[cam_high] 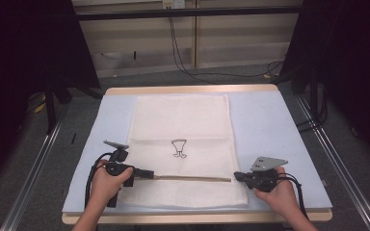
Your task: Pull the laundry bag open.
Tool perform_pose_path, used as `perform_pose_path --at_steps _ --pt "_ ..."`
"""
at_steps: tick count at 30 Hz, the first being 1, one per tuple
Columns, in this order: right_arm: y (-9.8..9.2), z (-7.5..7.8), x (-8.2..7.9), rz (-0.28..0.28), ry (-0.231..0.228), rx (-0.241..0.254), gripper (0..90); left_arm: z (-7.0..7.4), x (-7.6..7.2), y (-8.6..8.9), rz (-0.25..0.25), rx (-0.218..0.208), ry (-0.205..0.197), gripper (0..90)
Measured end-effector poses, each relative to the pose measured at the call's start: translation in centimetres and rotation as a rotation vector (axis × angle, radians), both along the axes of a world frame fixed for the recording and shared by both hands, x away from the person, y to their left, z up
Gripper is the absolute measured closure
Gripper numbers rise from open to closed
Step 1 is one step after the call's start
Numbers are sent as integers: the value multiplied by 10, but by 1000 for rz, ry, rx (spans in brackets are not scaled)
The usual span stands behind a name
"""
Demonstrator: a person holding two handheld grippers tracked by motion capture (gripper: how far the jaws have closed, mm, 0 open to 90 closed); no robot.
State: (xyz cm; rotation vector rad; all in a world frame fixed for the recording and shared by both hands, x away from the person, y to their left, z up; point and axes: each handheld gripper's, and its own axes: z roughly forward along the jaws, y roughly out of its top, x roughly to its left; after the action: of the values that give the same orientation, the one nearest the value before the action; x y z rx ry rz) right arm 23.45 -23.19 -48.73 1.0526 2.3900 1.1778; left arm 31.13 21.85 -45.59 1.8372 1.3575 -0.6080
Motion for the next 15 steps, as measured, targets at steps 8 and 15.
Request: perform_pose_path --at_steps 8,15 --pt "0 0 0 0 2 1 900 1 -3 17 20 -7 -10 875" --pt "0 0 0 4 -1 2 900 2 -5 31 40 3 -10 874"
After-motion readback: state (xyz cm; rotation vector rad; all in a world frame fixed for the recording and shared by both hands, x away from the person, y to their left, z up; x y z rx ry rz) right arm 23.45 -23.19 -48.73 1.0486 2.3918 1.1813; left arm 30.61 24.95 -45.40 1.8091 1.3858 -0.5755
